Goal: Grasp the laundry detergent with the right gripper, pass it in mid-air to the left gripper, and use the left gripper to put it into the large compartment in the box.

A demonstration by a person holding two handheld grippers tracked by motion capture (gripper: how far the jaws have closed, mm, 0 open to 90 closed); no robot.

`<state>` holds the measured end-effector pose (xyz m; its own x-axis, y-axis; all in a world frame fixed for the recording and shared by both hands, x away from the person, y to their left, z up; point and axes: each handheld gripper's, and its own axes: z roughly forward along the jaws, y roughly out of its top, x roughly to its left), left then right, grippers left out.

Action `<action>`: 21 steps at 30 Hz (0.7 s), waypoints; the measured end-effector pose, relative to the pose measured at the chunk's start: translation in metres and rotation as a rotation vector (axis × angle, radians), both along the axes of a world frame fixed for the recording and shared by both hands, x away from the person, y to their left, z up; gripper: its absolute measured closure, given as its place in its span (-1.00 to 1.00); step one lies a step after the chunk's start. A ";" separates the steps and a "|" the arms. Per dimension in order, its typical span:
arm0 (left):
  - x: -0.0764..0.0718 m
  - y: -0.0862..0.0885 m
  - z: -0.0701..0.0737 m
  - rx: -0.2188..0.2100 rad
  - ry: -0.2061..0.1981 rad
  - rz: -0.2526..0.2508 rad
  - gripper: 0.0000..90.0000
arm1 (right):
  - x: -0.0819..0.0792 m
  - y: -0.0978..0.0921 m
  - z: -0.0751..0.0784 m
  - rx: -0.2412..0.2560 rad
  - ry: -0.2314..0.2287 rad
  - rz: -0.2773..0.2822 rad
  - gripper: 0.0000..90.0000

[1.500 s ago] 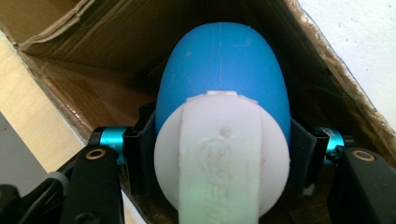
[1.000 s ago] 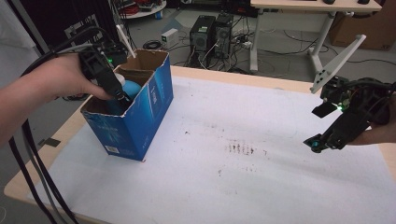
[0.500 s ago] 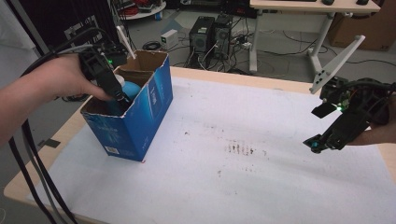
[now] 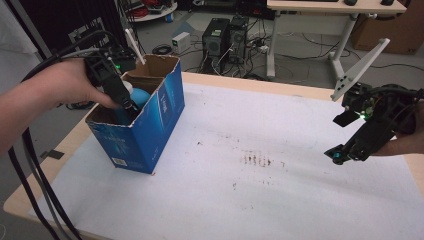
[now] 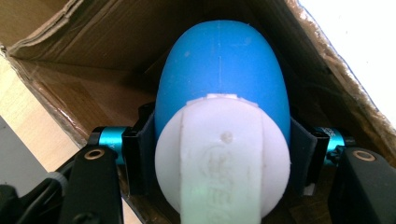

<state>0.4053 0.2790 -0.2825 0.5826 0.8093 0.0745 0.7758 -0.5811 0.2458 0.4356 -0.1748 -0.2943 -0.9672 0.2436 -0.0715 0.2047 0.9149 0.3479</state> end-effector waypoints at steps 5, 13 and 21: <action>0.000 -0.001 0.000 -0.003 0.000 0.000 -0.17 | 0.000 0.000 0.000 -0.001 -0.001 -0.003 -0.73; -0.002 -0.005 0.010 0.027 -0.012 -0.028 -0.40 | -0.003 0.001 0.002 -0.001 -0.004 -0.002 -0.73; -0.008 -0.008 0.039 0.067 -0.062 -0.072 -0.54 | -0.006 -0.002 0.003 0.009 -0.005 -0.015 -0.73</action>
